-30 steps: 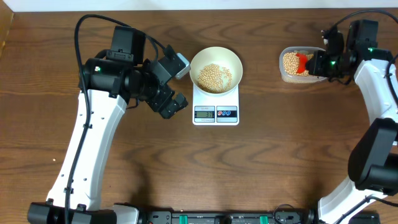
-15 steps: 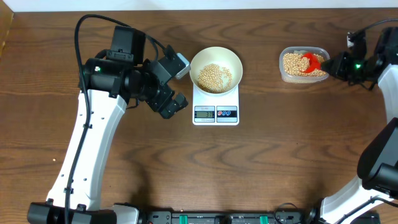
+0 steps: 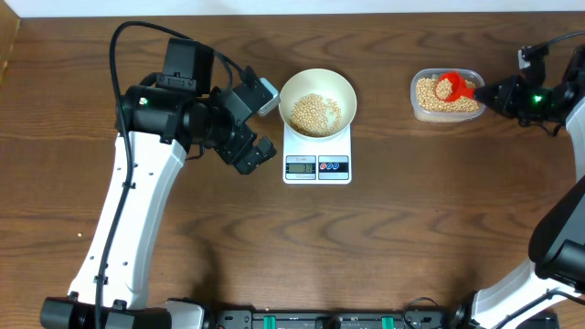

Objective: Scoop item into bowl and weigh 50g on scale
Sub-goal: 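Dip the red scoop into the soybeans again with the right gripper, then lift the filled scoop out of the tub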

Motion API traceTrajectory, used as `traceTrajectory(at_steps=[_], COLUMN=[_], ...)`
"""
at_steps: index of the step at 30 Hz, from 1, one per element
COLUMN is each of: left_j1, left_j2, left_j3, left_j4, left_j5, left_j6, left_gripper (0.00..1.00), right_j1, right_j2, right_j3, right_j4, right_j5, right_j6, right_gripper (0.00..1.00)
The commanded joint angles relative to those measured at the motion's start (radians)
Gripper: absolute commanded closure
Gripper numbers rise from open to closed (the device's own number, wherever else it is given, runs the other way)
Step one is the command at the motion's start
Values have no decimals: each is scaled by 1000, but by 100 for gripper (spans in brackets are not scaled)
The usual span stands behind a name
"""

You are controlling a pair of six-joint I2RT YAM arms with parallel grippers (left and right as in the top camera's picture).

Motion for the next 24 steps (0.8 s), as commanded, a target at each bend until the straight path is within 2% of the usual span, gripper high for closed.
traceTrajectory(at_steps=[1, 14, 24], left_j1=[-3, -3, -3], left_j2=[-8, -8, -8], left_j3=[-4, -4, -4], left_j4=[-2, -2, -2], left_j5=[5, 5, 5], left_j6=[-8, -8, -8], left_gripper=[2, 2, 2], right_j1=[-10, -81, -46], right_j2=[11, 11, 11], right_j3=[5, 5, 5], right_j4=[9, 60, 175], right_j5=[-101, -373, -446], right_j6=[3, 38, 188], right_gripper=[99, 99, 99])
